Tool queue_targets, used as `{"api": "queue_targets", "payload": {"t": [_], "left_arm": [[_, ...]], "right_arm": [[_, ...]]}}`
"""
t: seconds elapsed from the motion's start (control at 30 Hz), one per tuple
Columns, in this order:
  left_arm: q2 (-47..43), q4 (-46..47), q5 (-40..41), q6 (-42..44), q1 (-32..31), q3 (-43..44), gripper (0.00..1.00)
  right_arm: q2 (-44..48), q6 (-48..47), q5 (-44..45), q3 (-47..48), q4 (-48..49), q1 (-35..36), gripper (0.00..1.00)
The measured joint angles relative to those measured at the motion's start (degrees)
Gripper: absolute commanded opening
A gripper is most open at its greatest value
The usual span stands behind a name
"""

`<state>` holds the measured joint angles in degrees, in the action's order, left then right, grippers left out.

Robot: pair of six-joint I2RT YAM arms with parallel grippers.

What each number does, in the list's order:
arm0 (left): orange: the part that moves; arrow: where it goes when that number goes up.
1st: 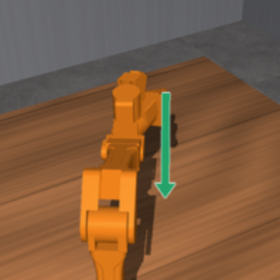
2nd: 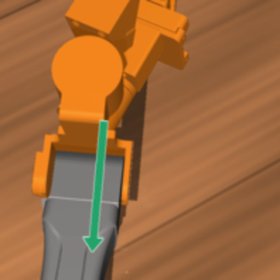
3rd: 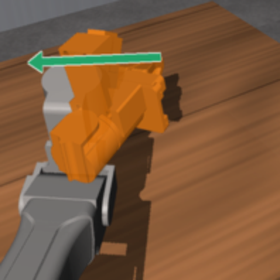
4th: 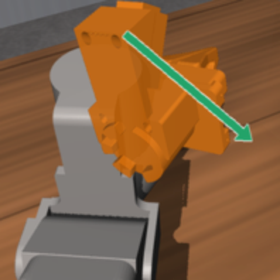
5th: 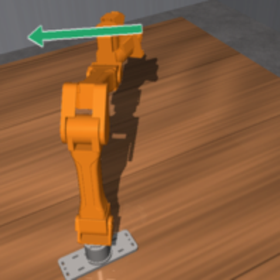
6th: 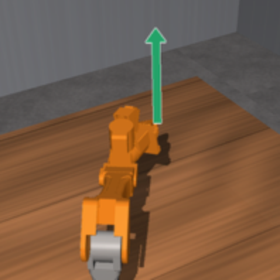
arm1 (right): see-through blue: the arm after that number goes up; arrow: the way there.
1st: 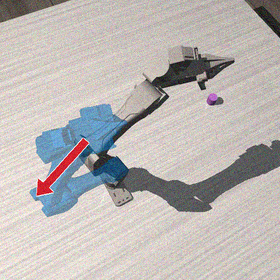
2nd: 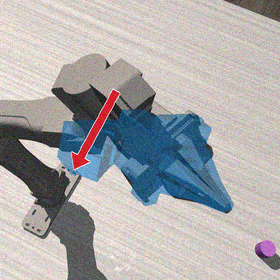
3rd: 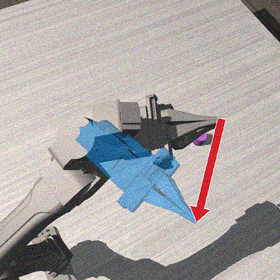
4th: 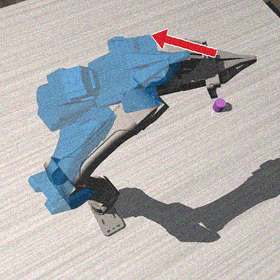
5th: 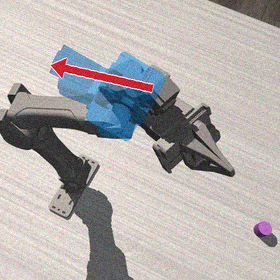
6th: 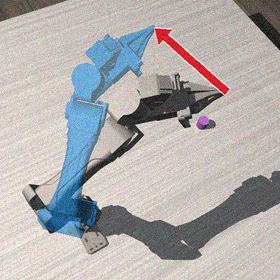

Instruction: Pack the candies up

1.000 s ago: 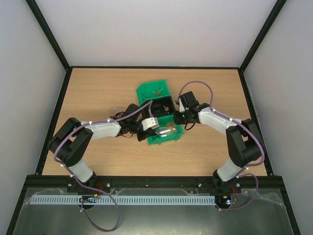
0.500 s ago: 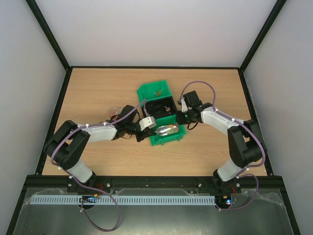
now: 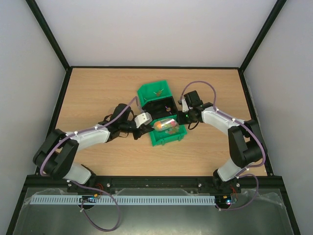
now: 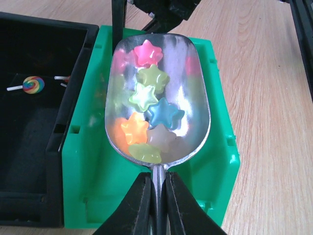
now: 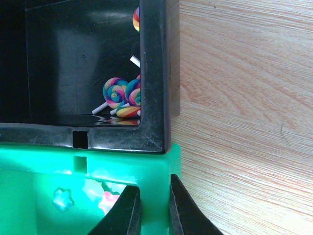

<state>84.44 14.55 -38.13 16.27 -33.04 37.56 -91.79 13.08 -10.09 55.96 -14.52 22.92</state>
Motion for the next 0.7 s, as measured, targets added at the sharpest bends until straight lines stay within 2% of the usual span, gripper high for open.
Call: {"api": "queue_targets", "payload": {"t": [0.23, 0.4, 0.7], "left_arm": [[-6.9, -8.6, -1.1, 2.8, 3.8, 0.0, 0.02], [-11.8, -19.8, -2.5, 7.3, 12.6, 1.1, 0.02], [-15.3, -41.4, -3.9, 18.3, 30.2, 10.2, 0.02]], "right_arm": [[0.0, -0.3, 0.0, 0.1, -0.1, -0.2, 0.01], [0.0, -0.5, 0.0, 0.2, -0.2, -0.5, 0.01], [-0.3, -0.6, 0.0, 0.5, -0.2, -0.6, 0.01]]}}
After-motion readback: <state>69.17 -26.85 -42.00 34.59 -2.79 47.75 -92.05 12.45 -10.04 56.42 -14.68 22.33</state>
